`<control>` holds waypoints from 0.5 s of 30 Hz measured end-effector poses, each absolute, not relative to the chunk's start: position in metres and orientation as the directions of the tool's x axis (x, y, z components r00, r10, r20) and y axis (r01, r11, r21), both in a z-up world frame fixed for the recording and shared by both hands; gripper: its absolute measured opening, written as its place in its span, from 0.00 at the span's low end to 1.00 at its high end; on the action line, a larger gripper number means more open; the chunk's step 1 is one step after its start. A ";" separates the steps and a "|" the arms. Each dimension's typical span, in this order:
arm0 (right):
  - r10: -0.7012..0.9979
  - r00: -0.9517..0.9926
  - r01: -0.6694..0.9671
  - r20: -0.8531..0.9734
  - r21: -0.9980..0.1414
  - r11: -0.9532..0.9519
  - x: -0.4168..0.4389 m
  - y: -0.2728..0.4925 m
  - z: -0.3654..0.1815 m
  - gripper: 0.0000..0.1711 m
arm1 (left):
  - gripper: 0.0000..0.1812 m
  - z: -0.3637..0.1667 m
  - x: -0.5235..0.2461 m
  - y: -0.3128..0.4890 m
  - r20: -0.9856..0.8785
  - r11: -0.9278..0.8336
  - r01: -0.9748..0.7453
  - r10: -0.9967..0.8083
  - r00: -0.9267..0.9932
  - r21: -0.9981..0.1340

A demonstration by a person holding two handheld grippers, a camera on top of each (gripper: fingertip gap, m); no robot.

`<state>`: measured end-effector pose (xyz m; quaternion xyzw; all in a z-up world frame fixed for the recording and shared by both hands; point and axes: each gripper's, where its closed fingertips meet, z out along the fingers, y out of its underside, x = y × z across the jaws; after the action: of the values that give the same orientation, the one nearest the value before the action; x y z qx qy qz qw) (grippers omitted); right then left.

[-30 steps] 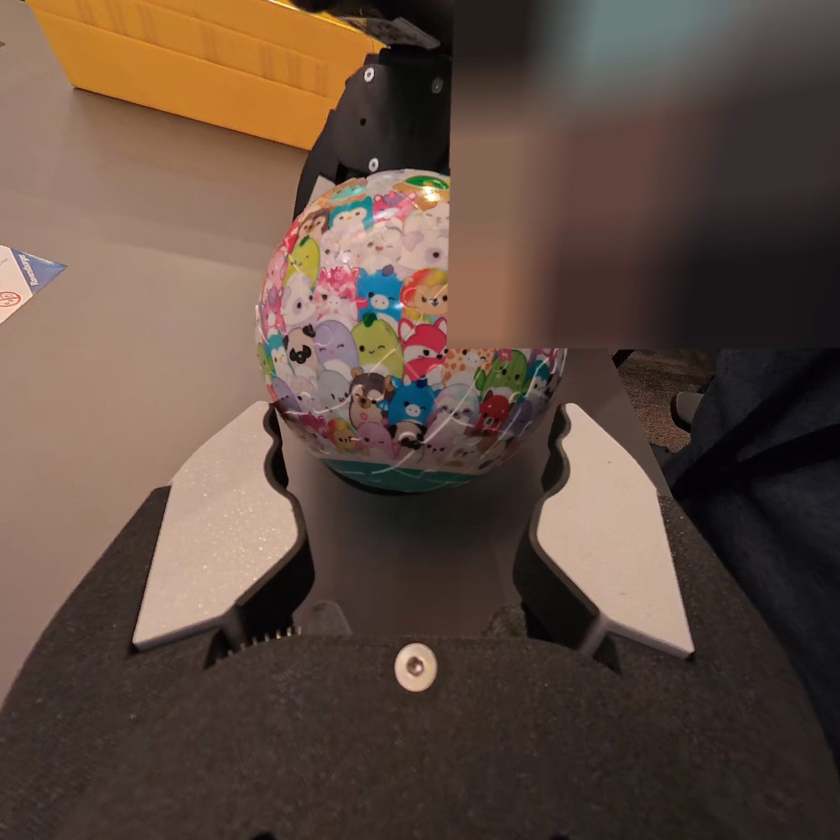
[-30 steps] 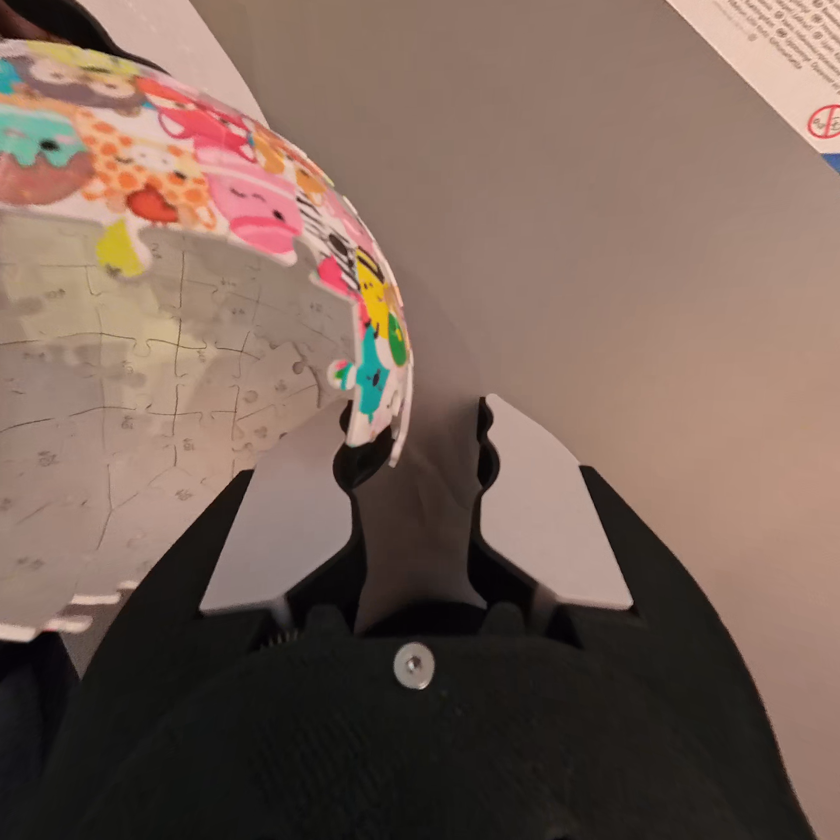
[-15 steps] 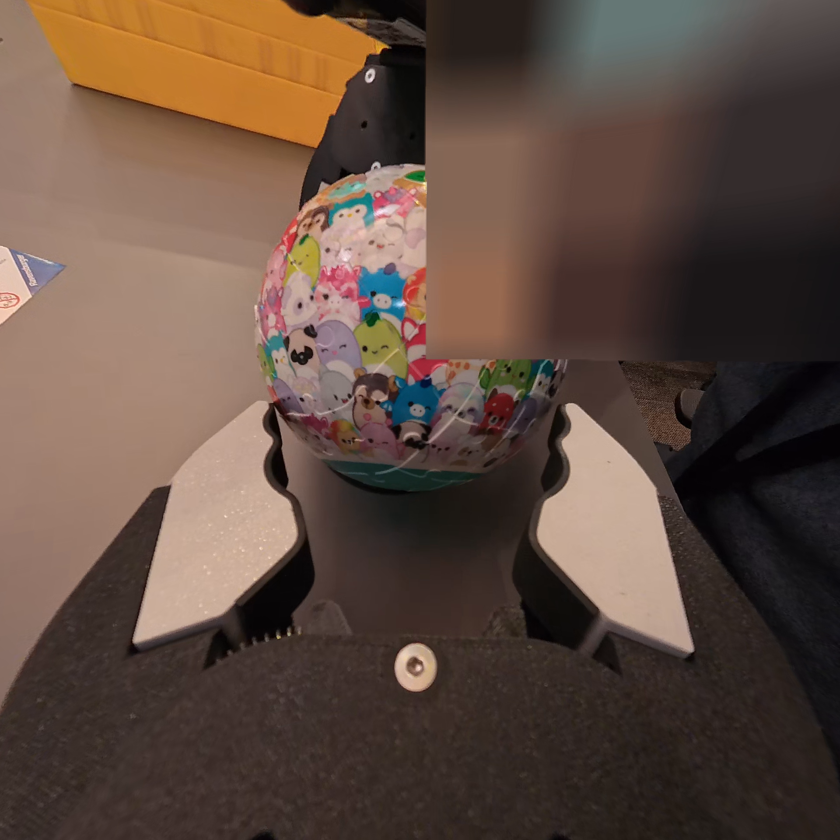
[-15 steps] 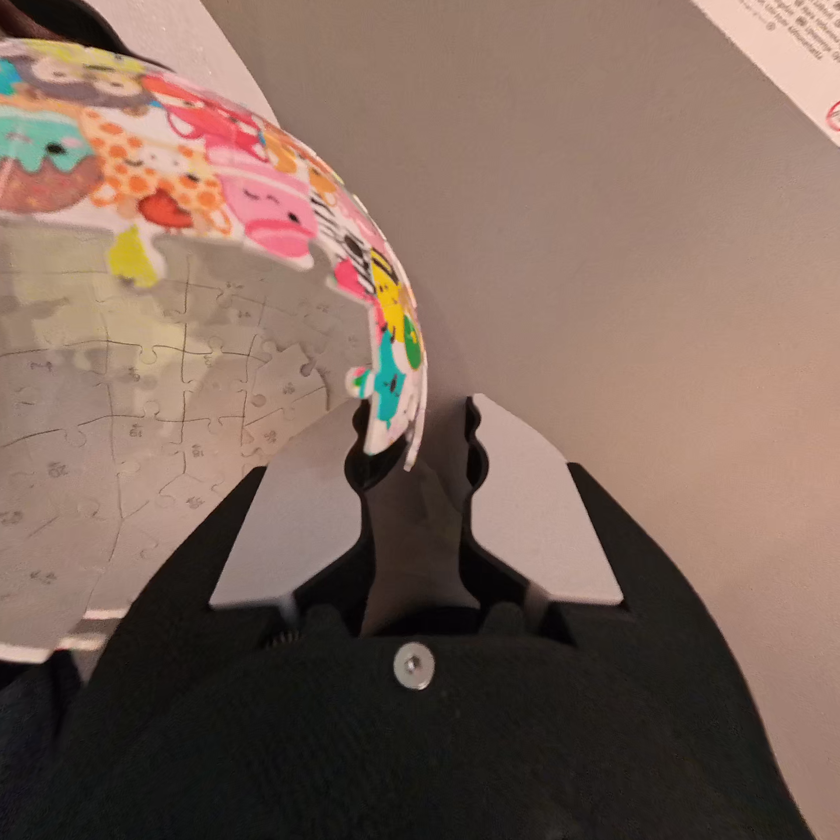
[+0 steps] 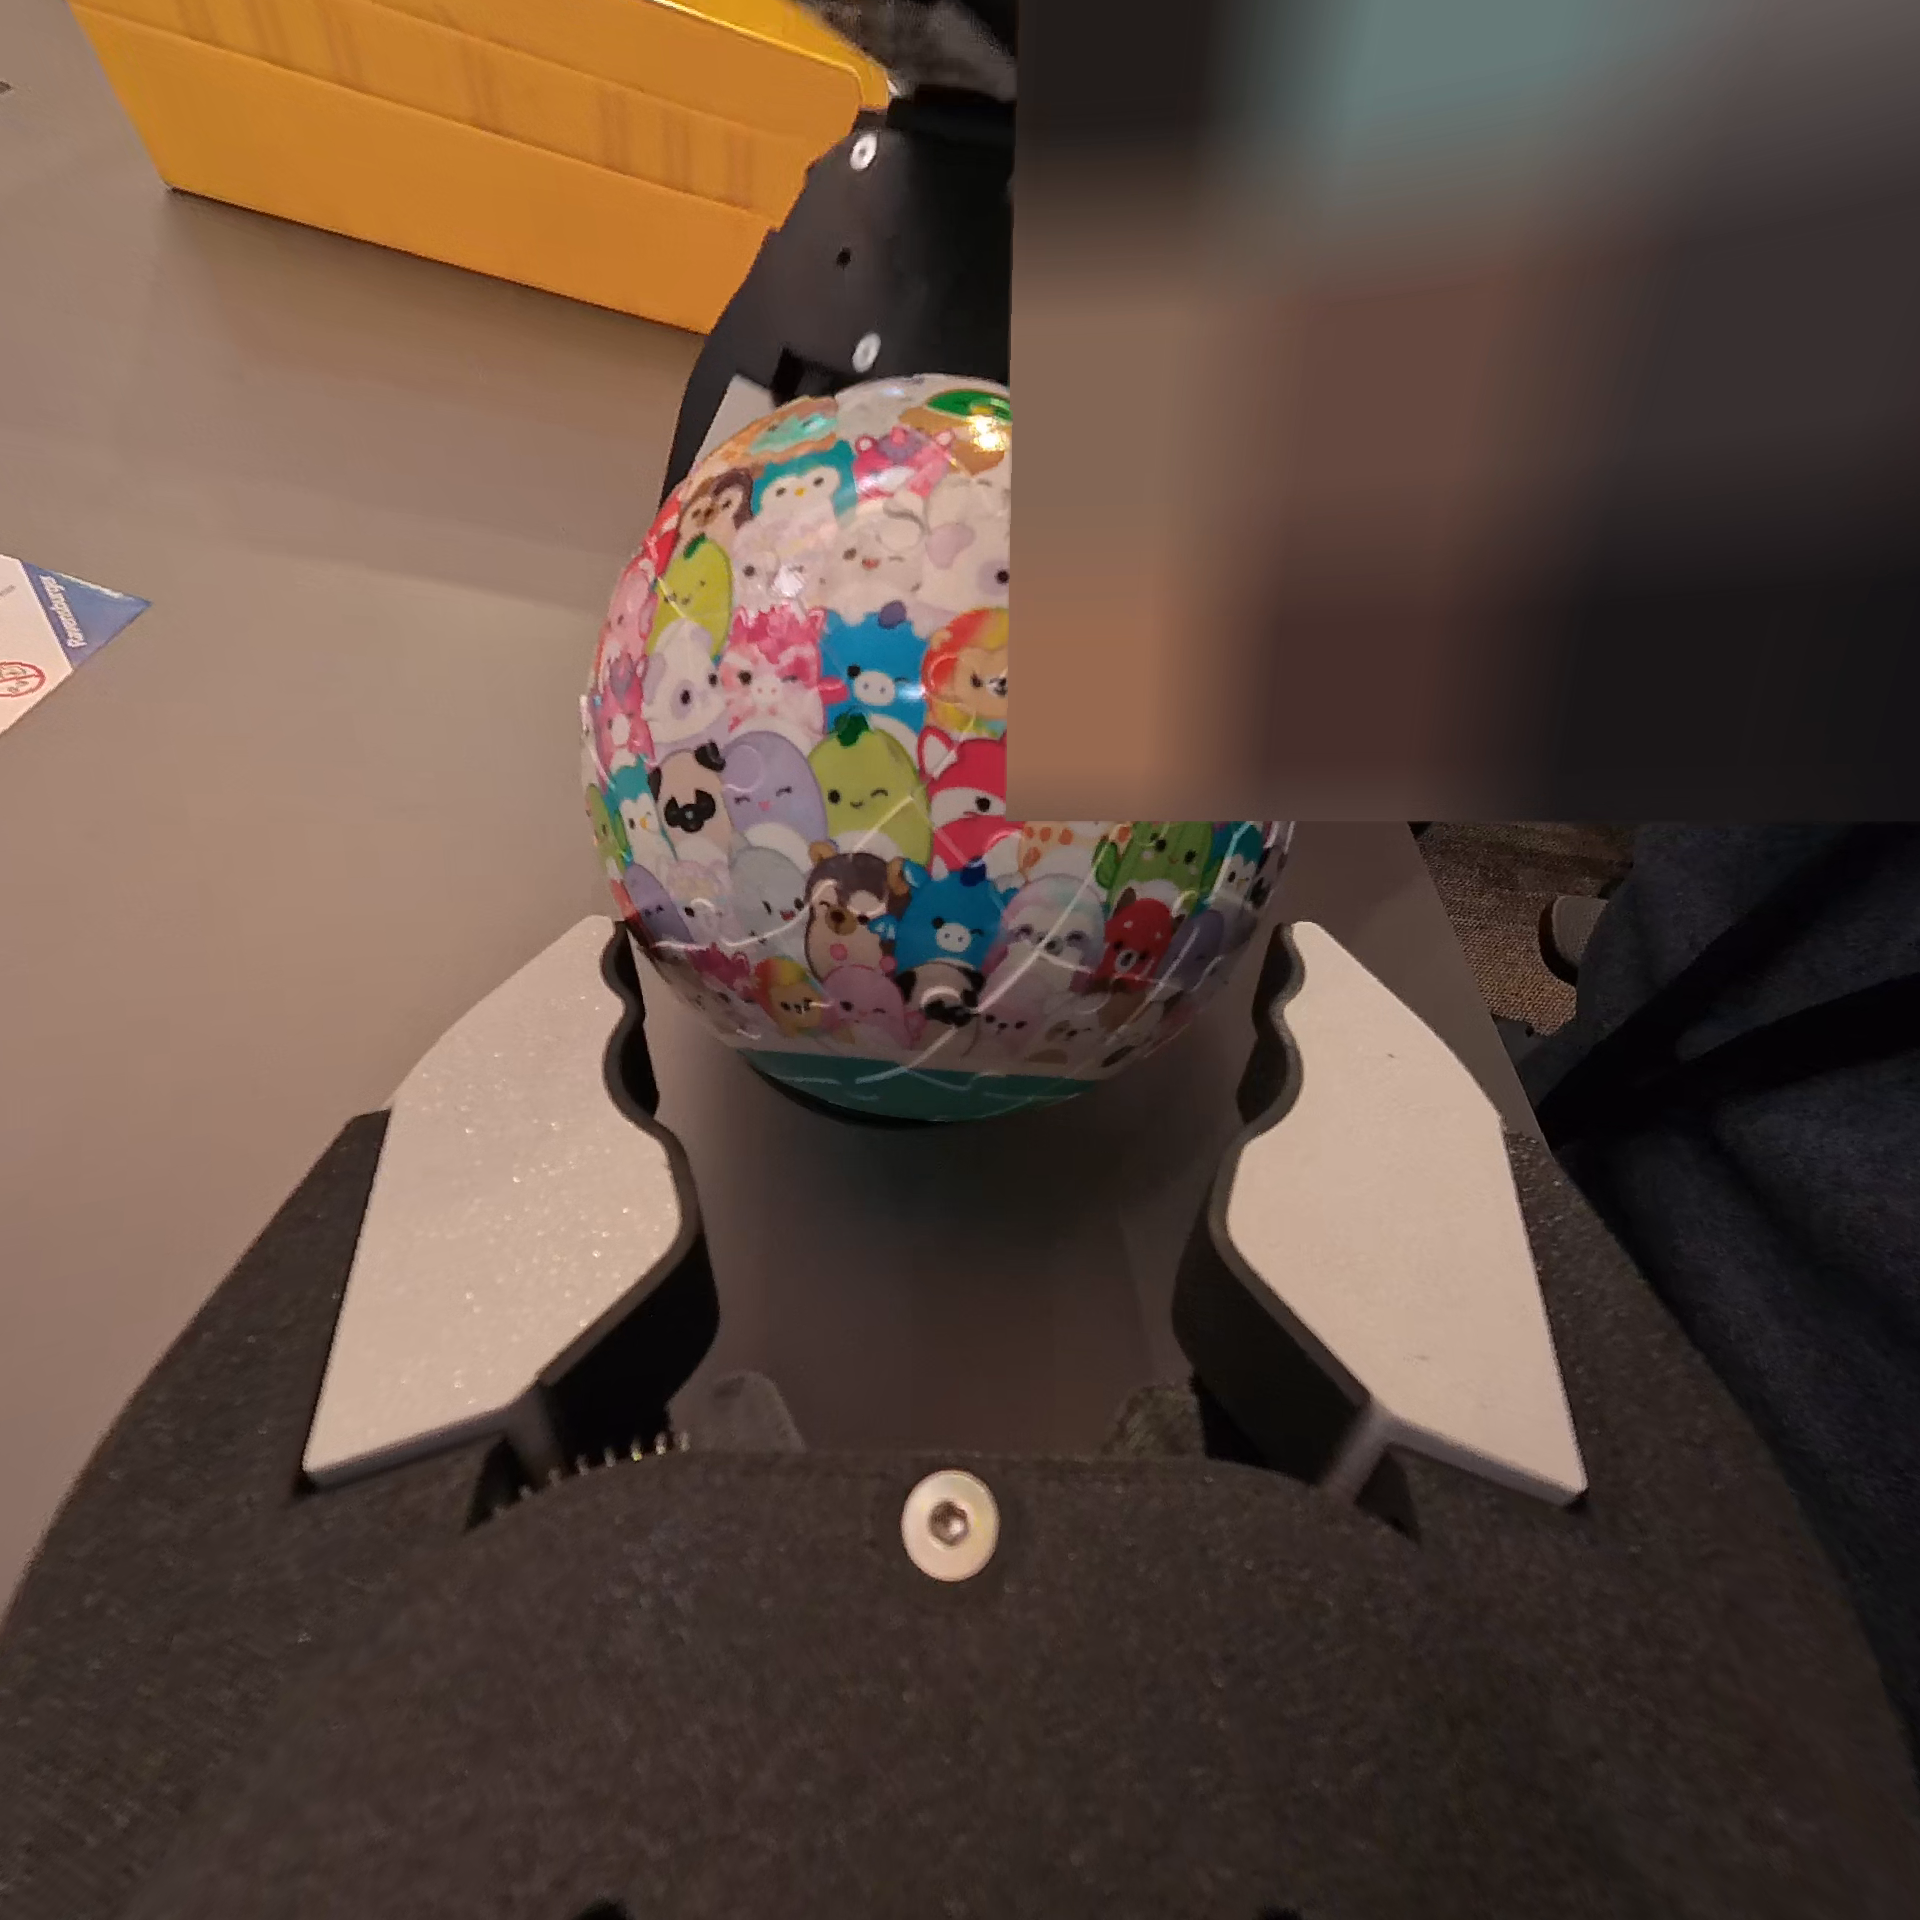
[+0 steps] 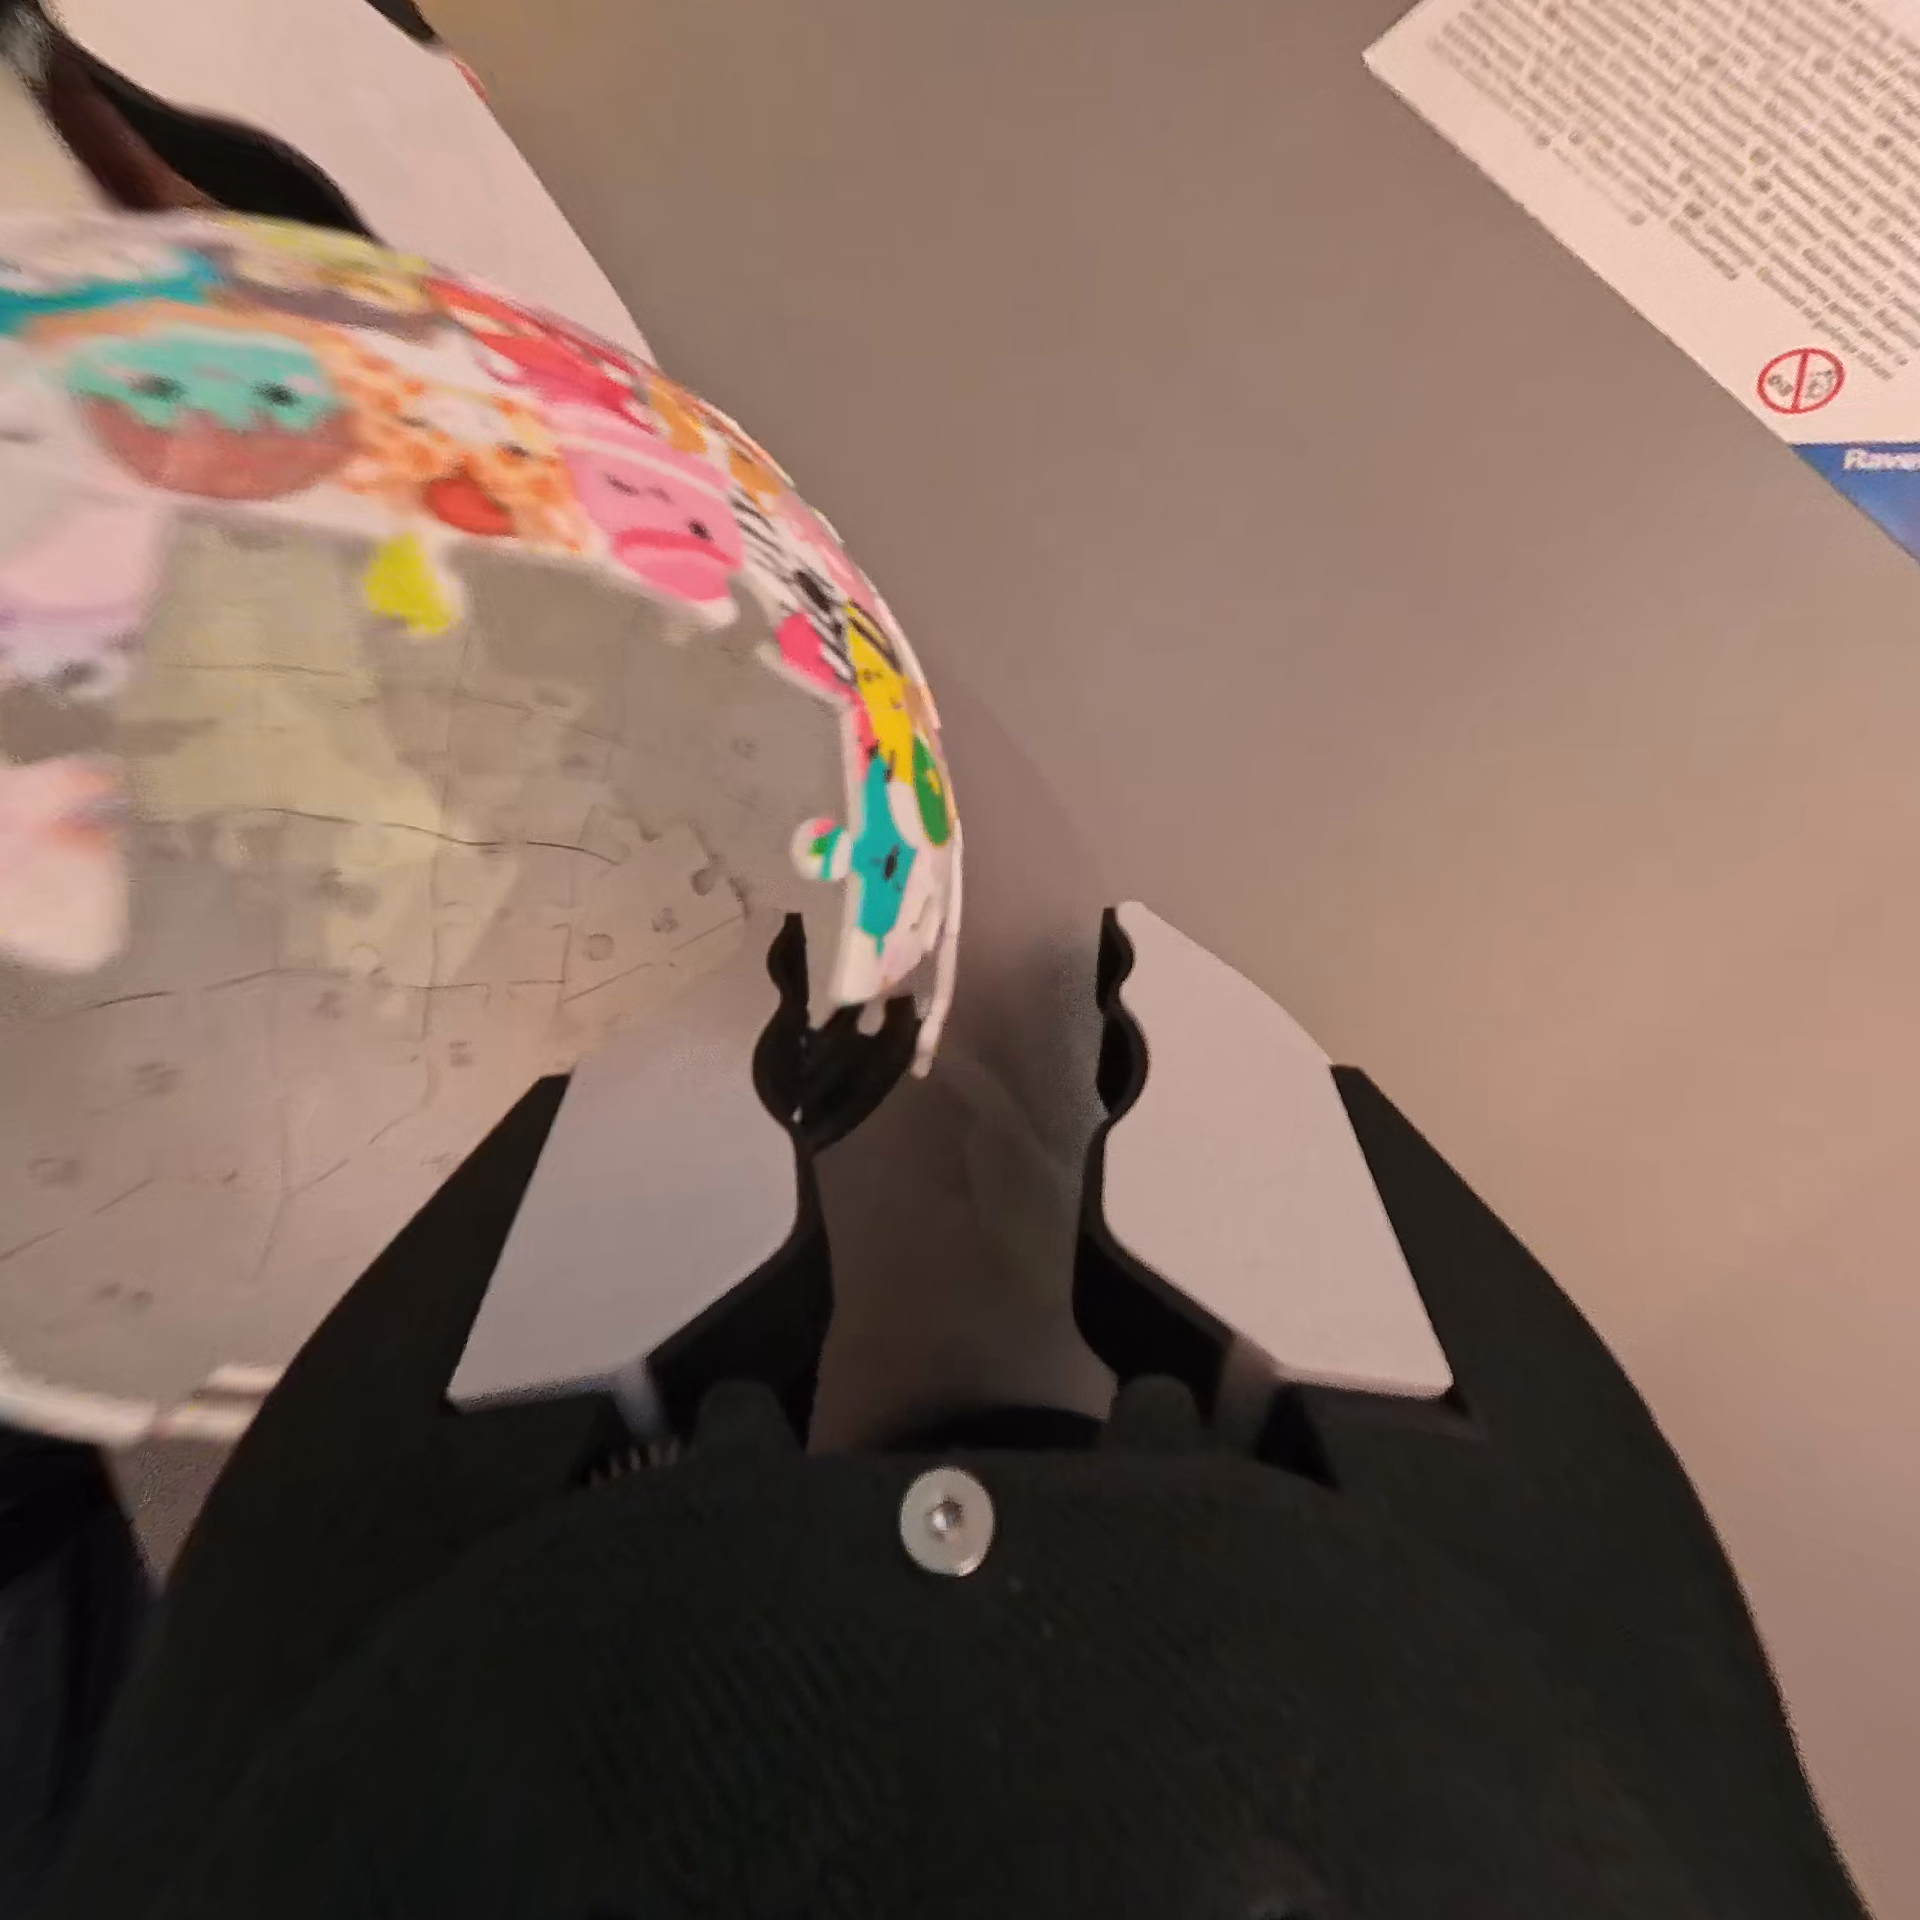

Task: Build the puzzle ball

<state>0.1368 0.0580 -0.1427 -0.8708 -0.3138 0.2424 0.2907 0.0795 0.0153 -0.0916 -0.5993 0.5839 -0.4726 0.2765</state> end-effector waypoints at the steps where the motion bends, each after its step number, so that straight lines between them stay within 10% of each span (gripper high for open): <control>1: 0.689 0.676 0.379 -0.261 -0.678 -0.629 0.137 0.056 -0.136 0.32 | 0.61 -0.092 0.079 0.015 0.244 -0.166 -0.439 -0.961 -0.129 -0.883; 15: 0.690 0.612 0.293 -0.386 -0.700 -0.651 0.142 0.057 -0.134 0.23 | 0.60 -0.088 0.078 0.019 0.252 -0.190 -0.412 -0.962 -0.101 -0.891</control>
<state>0.1425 0.0572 -0.1341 -0.8462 -0.2904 0.3310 0.3002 0.0783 0.0189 -0.0883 -0.6056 0.5674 -0.4779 0.2879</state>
